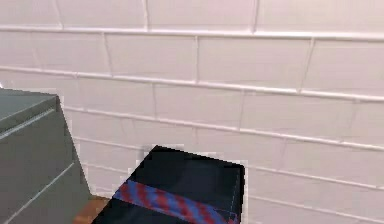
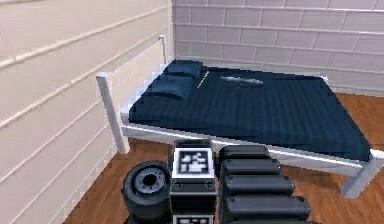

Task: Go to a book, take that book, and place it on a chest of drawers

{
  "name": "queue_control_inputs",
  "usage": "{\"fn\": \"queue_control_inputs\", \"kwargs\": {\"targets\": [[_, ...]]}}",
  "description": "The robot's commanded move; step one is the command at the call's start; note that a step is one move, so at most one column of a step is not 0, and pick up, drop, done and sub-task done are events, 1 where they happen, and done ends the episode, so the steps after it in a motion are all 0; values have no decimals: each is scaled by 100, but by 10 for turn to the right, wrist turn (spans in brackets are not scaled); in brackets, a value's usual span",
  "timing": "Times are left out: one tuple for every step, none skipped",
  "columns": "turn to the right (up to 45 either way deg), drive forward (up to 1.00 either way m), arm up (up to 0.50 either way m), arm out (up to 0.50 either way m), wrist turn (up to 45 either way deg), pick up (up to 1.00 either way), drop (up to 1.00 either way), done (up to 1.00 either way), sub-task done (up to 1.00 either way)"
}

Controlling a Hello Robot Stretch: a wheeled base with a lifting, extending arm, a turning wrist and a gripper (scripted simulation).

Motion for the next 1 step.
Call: {"fn": "queue_control_inputs", "kwargs": {"targets": [[0, 20, 0, 0, 0, 0, 0, 0, 0]]}}
